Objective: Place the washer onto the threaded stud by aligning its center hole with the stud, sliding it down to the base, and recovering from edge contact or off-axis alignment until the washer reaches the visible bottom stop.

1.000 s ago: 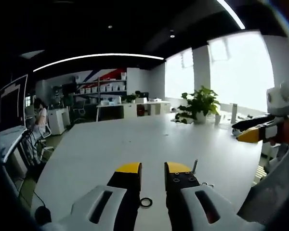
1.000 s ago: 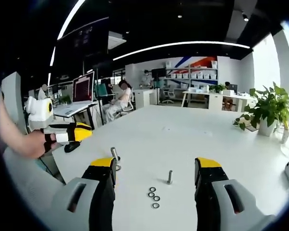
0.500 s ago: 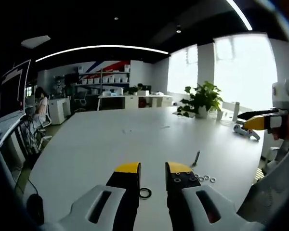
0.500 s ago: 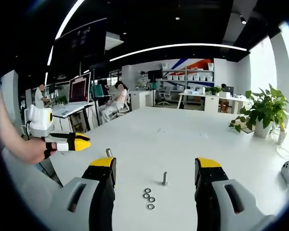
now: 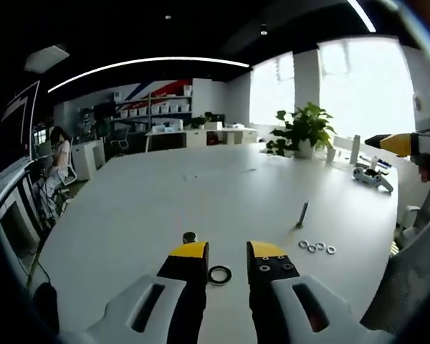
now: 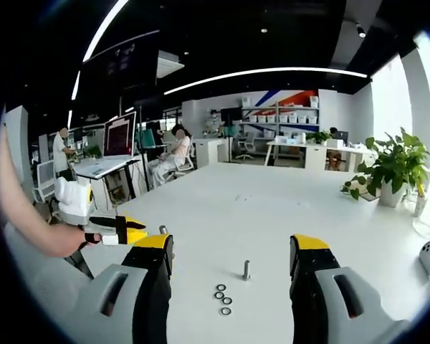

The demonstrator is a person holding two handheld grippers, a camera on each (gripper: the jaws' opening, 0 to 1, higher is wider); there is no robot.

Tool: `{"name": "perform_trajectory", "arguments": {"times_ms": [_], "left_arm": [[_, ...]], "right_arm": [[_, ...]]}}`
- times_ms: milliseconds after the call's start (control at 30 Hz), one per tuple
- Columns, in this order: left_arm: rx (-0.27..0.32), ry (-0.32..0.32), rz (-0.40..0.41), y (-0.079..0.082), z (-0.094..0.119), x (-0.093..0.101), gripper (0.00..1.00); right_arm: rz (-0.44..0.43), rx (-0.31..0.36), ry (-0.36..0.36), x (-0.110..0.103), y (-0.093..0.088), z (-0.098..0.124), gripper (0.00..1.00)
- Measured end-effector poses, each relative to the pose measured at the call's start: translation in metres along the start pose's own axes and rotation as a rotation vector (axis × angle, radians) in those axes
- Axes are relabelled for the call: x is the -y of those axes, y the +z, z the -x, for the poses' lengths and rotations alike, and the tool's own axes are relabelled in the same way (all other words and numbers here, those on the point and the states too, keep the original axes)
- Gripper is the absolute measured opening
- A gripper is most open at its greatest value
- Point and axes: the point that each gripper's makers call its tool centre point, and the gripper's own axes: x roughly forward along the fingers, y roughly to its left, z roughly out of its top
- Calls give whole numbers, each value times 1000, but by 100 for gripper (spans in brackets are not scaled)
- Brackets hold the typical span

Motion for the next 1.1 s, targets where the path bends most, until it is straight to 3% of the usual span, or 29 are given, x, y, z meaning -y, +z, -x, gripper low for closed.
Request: {"name": "perform_trajectory", "arguments": {"times_ms": [233,667,1100], "left_arm": [[-57,-3,-12,-27,-14,-5,20],[-113,-9,-4,-57,-36,-9,21],[-139,-34,-5,-67,-52,-13,24]], "right_arm": [[-9,0,-7,3,0,-1,68],[-10,-4,-18,5,-1,0,68],[-19,-8,-32,10,-2,0,68]]}}
